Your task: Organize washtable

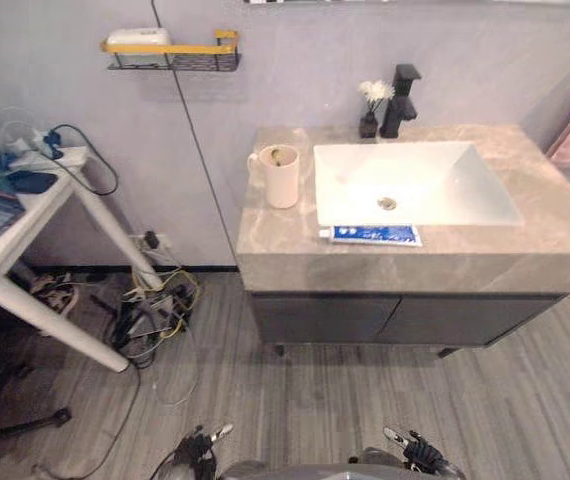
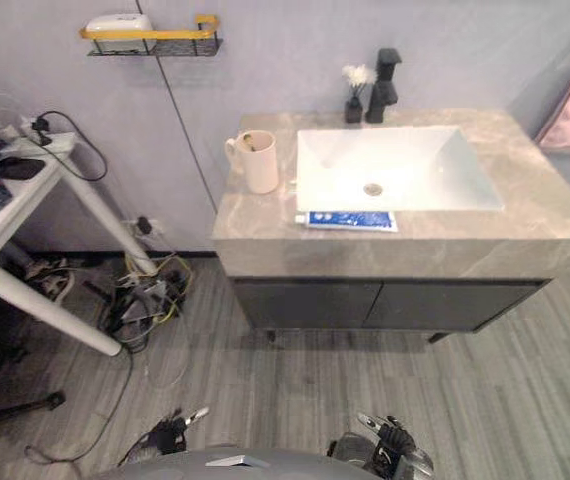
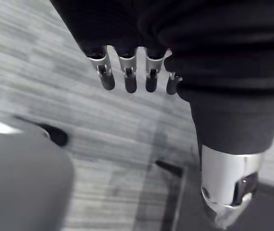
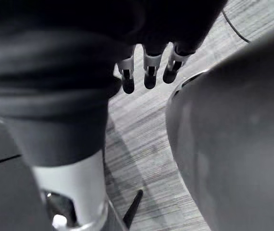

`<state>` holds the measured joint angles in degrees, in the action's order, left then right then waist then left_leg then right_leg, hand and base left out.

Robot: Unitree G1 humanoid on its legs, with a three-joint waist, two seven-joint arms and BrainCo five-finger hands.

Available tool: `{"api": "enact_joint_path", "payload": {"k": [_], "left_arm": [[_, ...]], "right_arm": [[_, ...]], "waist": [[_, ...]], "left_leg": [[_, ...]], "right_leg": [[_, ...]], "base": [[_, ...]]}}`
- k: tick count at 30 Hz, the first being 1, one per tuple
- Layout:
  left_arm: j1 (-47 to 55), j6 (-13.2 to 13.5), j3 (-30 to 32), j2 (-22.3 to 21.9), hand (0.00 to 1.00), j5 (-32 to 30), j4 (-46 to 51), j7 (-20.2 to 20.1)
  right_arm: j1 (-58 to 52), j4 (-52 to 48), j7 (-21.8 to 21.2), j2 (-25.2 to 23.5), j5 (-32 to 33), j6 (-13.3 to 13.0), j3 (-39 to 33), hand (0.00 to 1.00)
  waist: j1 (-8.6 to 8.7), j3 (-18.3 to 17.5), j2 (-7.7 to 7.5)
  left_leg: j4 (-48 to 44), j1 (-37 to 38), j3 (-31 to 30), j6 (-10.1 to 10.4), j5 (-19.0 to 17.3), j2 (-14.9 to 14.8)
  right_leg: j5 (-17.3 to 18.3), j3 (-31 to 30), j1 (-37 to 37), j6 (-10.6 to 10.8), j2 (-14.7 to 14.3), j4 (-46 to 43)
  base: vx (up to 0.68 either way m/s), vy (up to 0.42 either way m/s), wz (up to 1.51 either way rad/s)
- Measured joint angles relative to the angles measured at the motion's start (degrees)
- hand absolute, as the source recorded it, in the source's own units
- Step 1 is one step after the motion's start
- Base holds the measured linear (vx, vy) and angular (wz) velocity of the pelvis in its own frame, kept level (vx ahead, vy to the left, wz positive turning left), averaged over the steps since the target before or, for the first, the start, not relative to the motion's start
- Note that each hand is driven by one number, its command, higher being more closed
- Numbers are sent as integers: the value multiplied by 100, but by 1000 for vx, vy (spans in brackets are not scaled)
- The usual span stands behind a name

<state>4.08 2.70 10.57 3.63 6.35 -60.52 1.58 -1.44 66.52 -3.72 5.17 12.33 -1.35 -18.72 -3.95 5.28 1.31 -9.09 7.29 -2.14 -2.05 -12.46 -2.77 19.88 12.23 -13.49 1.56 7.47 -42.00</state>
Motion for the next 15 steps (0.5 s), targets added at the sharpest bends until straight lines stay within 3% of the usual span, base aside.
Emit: {"api": "enact_joint_path", "payload": {"k": [1, 2, 3, 4, 5, 8, 11, 14, 15], "left_arm": [[-1, 10, -23, -11, 0, 1, 1, -2], [0, 25, -106, -1, 0, 0, -1, -29], [2, 21, -69, 8, 0, 30, -1, -48], [-38, 26, 23, -4, 0, 40, -27, -56], [-132, 18, 154, -134, 0, -14, -195, -88], [-188, -3, 386, -196, 0, -69, -254, -93], [-168, -25, 526, -240, 0, -72, -260, -94], [-137, -26, 541, -170, 0, -63, -270, -94], [-130, -31, 585, -147, 0, -38, -244, -96]], "right_arm": [[0, -65, 1, -16, -1, 1, 0, 0], [-13, -143, 6, -77, -2, 3, -30, 0], [-29, -142, 11, -111, -2, 4, -53, 0], [-37, -136, 17, -173, 5, 13, -185, 0], [43, -142, 39, -104, -7, 9, -315, 0], [38, -123, 37, -115, 4, 42, -480, 0], [16, -82, 33, -107, -10, 46, -495, 0], [-4, 84, 25, -120, -22, 46, -369, 0], [5, 95, 22, -120, -20, 37, -261, 0]], "waist": [[38, 2, -4], [79, 51, -92], [91, 40, -166], [108, 55, -274], [53, 141, -47], [165, 178, -53], [182, 120, 21], [160, 37, -16], [140, 40, -14]], "left_leg": [[0, 29, 0, 5, -2, -93], [-5, 136, 33, 61, -32, -209], [-22, 155, 32, 167, -91, -217], [-24, 265, 8, 462, -277, -286], [-26, 305, 1, 552, -322, -540], [-33, 356, -316, 728, -10, -607], [-247, 313, -630, 798, 35, -865], [-1274, -125, -1046, 990, 147, -1047], [-2078, -464, -1100, 1226, 304, -1060]], "right_leg": [[-61, -33, -89, 95, -1, 316], [-582, -220, -207, 227, 81, 1492], [-919, -321, -196, 239, 113, 2065], [-1902, -359, -139, 308, 146, 2528], [-1796, -324, -116, 210, -120, 2406], [-1348, -199, -133, 130, -104, 2022], [-1028, 227, 133, 15, -211, 1958], [-906, 676, 714, -81, -433, 2367], [-908, 754, 968, -134, -529, 2566]], "base": [[238, -266, 2], [150, -229, -3], [93, -283, -3], [93, -291, -19], [115, -281, -21], [158, -211, 17], [194, -192, 64], [169, -158, 68], [114, -92, 23]]}}
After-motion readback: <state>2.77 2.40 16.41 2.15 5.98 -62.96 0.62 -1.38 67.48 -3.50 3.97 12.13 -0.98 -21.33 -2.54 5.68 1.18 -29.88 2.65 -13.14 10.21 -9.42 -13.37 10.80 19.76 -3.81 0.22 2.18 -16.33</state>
